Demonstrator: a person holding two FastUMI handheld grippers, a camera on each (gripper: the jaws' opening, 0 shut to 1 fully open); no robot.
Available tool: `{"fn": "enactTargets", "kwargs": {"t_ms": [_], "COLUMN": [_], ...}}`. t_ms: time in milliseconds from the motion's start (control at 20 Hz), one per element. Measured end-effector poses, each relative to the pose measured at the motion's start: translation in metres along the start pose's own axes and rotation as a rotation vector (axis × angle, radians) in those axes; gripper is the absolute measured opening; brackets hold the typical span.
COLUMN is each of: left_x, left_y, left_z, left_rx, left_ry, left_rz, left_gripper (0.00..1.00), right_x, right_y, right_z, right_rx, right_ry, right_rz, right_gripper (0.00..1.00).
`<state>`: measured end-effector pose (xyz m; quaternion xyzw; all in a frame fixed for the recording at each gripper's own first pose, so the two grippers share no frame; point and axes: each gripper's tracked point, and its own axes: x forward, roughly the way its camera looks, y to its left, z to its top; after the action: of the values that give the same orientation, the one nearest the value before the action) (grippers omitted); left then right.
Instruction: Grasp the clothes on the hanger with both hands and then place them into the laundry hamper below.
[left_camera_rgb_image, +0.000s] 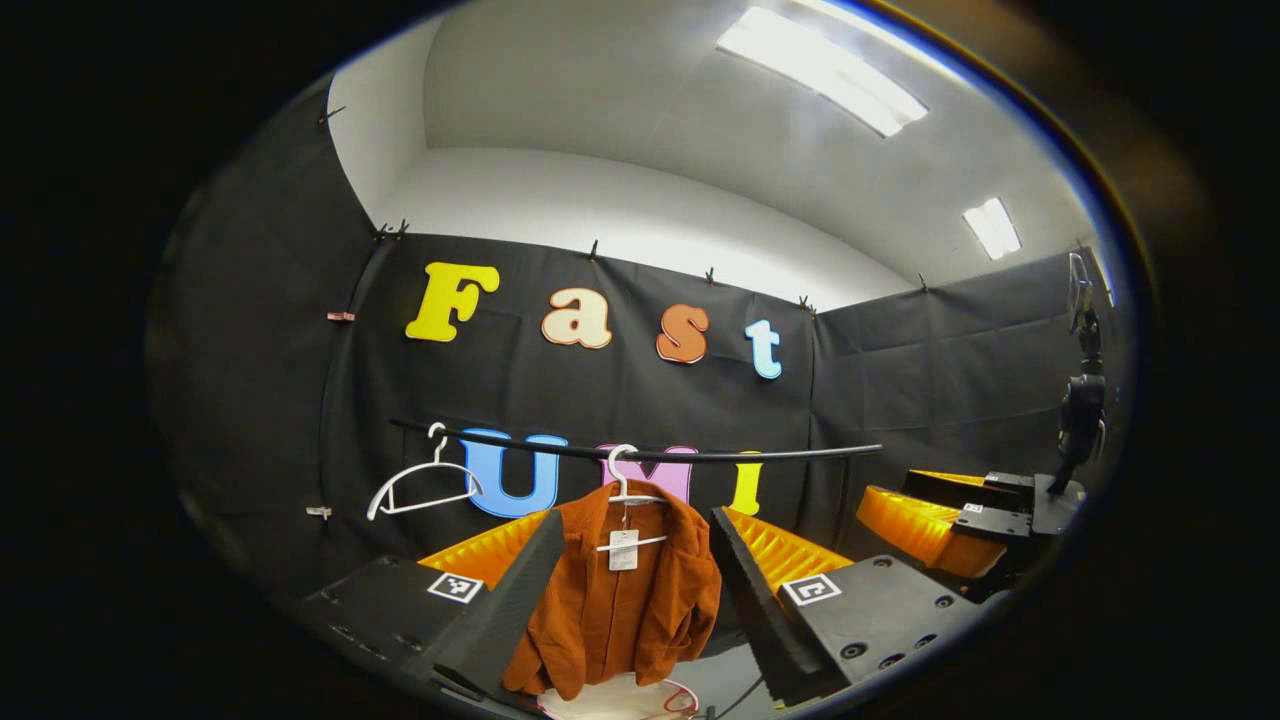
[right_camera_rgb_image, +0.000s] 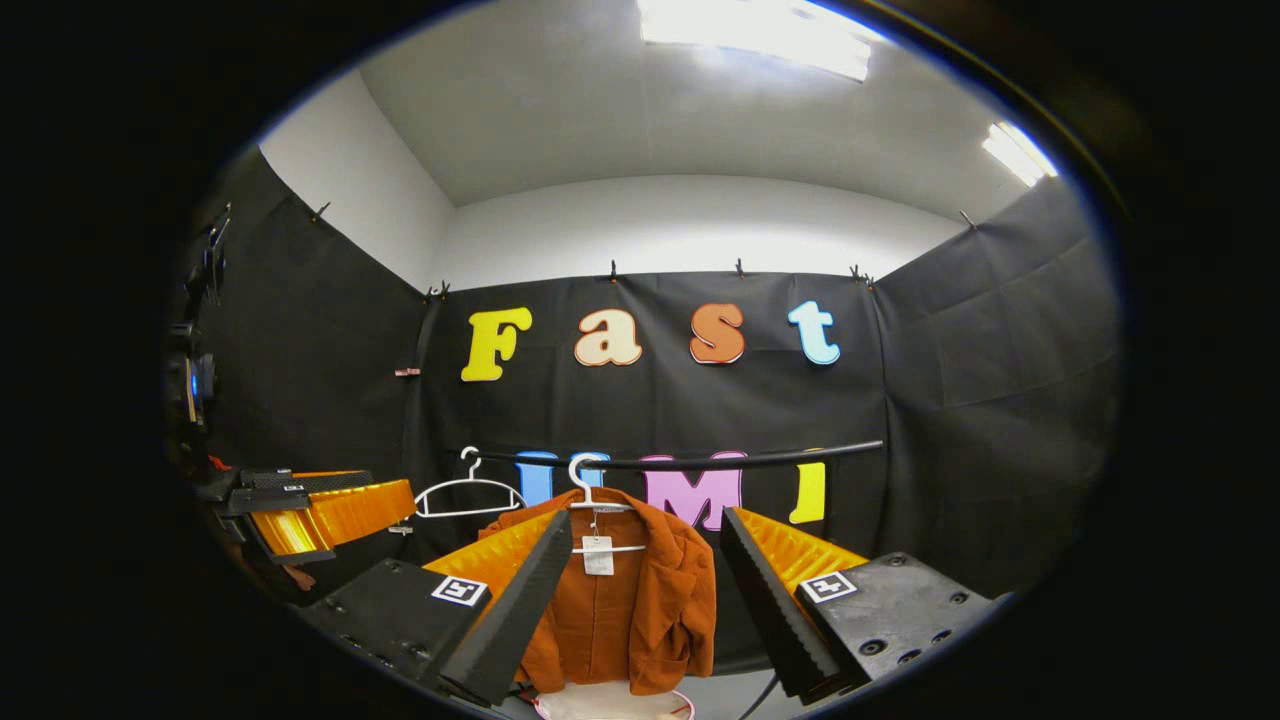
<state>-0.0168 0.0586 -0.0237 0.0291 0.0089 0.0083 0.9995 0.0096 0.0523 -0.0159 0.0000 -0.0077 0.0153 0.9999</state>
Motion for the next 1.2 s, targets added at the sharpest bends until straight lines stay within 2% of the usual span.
{"fn": "enactTargets", "kwargs": {"t_ms": [150, 250, 350, 400, 450, 650, 800, 950, 1050, 1200], "left_x": [0.016, 0.031, 0.05, 0.059, 0.069, 0.112, 0.136, 0.153, 0.164, 0.178], "left_y": [0.012, 0.022, 0.029, 0.034, 0.04, 0.064, 0.08, 0.105, 0.115, 0.119], "left_z": [-0.02, -0.029, -0.038, -0.043, -0.048, -0.087, -0.127, -0.152, -0.165, -0.184], "left_rx": [-0.01, -0.018, -0.02, -0.013, -0.003, 0.023, -0.021, -0.066, -0.083, -0.101], "left_ry": [0.036, 0.043, 0.048, 0.05, 0.047, 0.069, 0.115, 0.147, 0.158, 0.176], "left_rz": [0.006, 0.021, 0.035, 0.044, 0.058, 0.11, 0.117, 0.152, 0.165, 0.15], "left_gripper": [0.93, 0.93, 0.93, 0.93, 0.93, 0.93, 0.93, 0.93, 0.93, 0.93], "right_x": [0.02, 0.038, 0.061, 0.073, 0.086, 0.135, 0.161, 0.183, 0.196, 0.208], "right_y": [-0.006, -0.005, -0.004, -0.004, -0.004, 0.0, 0.008, 0.002, -0.004, -0.009], "right_z": [-0.016, -0.028, -0.038, -0.043, -0.047, -0.077, -0.1, -0.123, -0.144, -0.177], "right_rx": [-0.016, -0.008, -0.001, 0.0, -0.001, -0.024, -0.003, 0.007, 0.0, 0.017], "right_ry": [0.021, 0.031, 0.03, 0.021, 0.008, -0.003, 0.0, 0.025, 0.061, 0.135], "right_rz": [-0.016, -0.007, 0.013, 0.023, 0.036, 0.1, 0.16, 0.178, 0.176, 0.178], "right_gripper": [1.0, 0.98, 0.99, 0.96, 0.98, 0.98, 0.98, 0.96, 0.99, 0.96]}}
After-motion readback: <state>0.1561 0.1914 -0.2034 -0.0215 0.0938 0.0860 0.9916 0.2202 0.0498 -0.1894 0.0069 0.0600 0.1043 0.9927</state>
